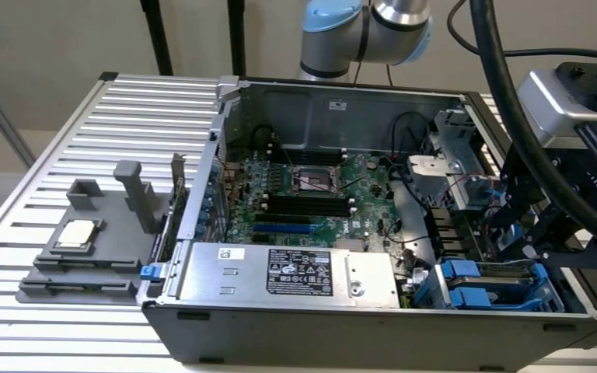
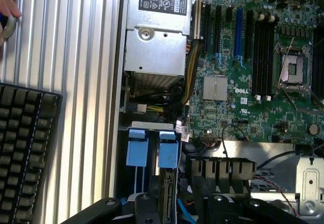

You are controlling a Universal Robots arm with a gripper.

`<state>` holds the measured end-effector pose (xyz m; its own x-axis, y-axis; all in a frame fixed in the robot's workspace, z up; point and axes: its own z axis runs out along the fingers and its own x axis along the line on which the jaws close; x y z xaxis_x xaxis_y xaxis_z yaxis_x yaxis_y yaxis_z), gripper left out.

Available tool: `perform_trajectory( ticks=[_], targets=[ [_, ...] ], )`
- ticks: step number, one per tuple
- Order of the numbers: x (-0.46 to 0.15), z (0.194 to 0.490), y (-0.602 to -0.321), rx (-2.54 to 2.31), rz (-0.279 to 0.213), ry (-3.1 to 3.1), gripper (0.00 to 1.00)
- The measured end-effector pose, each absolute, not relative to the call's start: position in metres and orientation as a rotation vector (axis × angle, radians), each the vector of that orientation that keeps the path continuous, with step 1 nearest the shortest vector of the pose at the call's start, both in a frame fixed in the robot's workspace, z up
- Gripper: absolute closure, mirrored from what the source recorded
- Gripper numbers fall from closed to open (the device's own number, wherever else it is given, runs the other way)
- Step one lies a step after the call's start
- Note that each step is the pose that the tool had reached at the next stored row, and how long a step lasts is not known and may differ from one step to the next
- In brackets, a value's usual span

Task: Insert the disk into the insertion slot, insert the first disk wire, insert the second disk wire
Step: 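Insert the first disk wire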

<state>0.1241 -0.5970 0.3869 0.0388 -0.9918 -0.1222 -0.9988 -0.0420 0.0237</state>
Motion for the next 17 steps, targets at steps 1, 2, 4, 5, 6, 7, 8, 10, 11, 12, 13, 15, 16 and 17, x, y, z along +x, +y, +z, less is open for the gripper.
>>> perform_trajectory(
  ticks=[1, 2, 4, 5, 6, 7, 8, 10, 11, 12, 13, 15, 16, 17],
  targets=[
    [0.129, 0.387, -0.597, -2.214, 0.161, 2.126, 0.6],
    [0.133, 0.386, -0.597, -2.214, 0.161, 2.126, 0.6],
    [0.142, 0.386, -0.597, -2.215, 0.163, 2.127, 0.6],
    [0.147, 0.386, -0.598, -2.216, 0.167, 2.129, 0.6],
    [0.151, 0.386, -0.598, -2.218, 0.172, 2.131, 0.6],
    [0.156, 0.387, -0.598, -2.22, 0.179, 2.134, 0.6],
    [0.159, 0.389, -0.598, -2.223, 0.187, 2.137, 0.6],
    [0.165, 0.395, -0.598, -2.227, 0.2, 2.143, 0.6],
    [0.168, 0.398, -0.598, -2.23, 0.207, 2.146, 0.6],
    [0.172, 0.398, -0.598, -2.232, 0.214, 2.149, 0.6],
    [0.177, 0.398, -0.599, -2.233, 0.217, 2.15, 0.6],
    [0.185, 0.395, -0.598, -2.233, 0.219, 2.151, 0.6],
    [0.186, 0.394, -0.598, -2.233, 0.219, 2.151, 0.6],
    [0.186, 0.392, -0.598, -2.234, 0.219, 2.151, 0.6]
  ],
)
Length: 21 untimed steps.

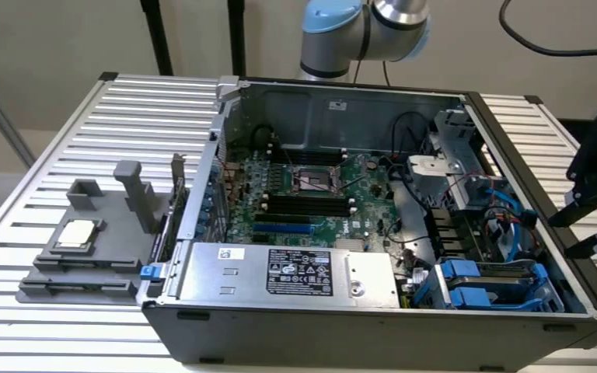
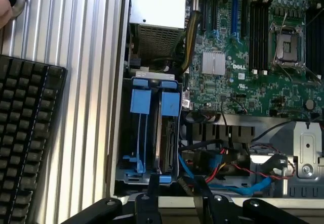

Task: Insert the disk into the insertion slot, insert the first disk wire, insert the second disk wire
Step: 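Insert the first disk wire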

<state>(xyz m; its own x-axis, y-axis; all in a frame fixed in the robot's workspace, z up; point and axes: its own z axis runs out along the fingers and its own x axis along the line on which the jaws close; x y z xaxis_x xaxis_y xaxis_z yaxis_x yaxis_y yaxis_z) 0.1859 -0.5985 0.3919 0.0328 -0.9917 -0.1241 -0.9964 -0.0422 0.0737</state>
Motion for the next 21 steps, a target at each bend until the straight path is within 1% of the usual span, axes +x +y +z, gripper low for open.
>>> perform_trajectory(
  ticks=[15, 21],
  targets=[
    [0.171, 0.364, -0.595, -2.251, 0.217, 2.132, 0.6],
    [0.17, 0.354, -0.584, -2.263, 0.21, 2.115, 0.6]
  ],
)
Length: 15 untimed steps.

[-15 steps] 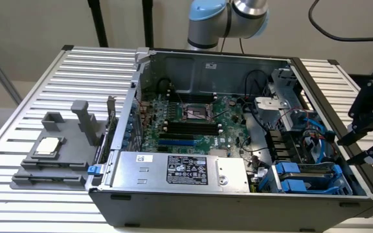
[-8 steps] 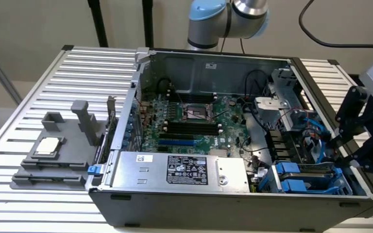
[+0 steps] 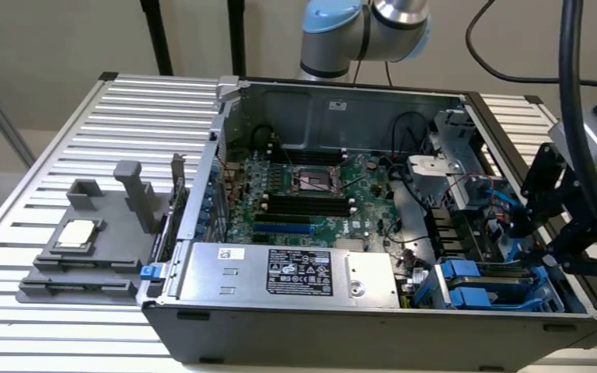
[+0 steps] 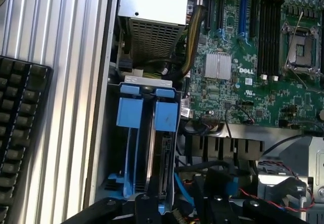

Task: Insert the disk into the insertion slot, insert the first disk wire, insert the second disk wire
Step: 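Insert the first disk wire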

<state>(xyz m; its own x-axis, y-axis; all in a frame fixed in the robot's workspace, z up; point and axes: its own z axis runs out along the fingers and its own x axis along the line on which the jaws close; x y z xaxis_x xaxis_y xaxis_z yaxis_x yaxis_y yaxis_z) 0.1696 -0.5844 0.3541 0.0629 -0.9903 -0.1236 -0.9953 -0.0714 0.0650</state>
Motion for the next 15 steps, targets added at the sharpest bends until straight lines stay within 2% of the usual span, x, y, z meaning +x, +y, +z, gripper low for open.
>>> perform_trajectory(
  ticks=[4, 5, 6, 7, 9, 10, 15],
  targets=[
    [0.169, 0.352, -0.574, -2.271, 0.21, 2.107, 0.58],
    [0.169, 0.351, -0.572, -2.274, 0.21, 2.104, 0.46],
    [0.169, 0.351, -0.571, -2.277, 0.21, 2.101, 0.46],
    [0.168, 0.351, -0.57, -2.281, 0.21, 2.097, 0.4],
    [0.166, 0.351, -0.57, -2.286, 0.21, 2.092, 0.4],
    [0.165, 0.351, -0.571, -2.287, 0.21, 2.091, 0.34],
    [0.163, 0.351, -0.582, -2.287, 0.21, 2.092, 0.34]
  ],
)
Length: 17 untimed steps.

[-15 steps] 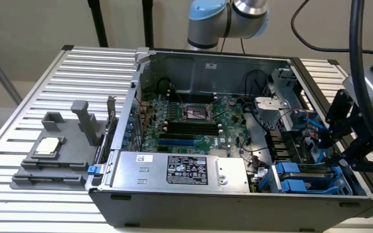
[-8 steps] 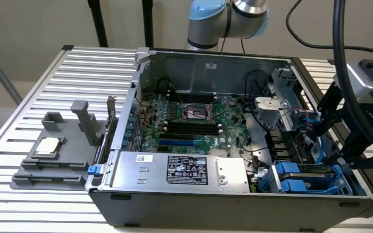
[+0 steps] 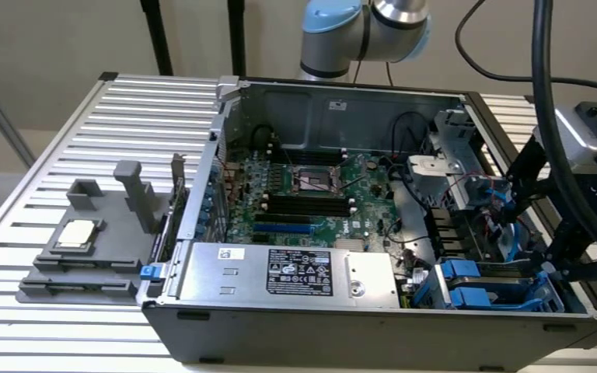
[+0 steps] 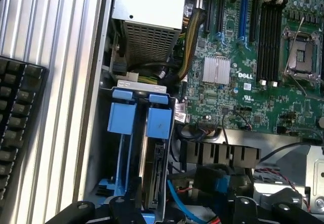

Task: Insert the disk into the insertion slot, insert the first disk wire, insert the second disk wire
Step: 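Insert the first disk wire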

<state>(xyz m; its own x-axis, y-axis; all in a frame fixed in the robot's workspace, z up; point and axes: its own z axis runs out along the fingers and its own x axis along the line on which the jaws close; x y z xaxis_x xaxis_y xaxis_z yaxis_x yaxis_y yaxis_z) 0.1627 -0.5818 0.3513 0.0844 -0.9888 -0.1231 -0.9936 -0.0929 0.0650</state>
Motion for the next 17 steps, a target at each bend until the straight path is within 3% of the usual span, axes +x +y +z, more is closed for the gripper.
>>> perform_trajectory(
  ticks=[17],
  targets=[
    [0.173, 0.351, -0.605, -2.294, 0.231, 2.095, 0.34]
  ],
)
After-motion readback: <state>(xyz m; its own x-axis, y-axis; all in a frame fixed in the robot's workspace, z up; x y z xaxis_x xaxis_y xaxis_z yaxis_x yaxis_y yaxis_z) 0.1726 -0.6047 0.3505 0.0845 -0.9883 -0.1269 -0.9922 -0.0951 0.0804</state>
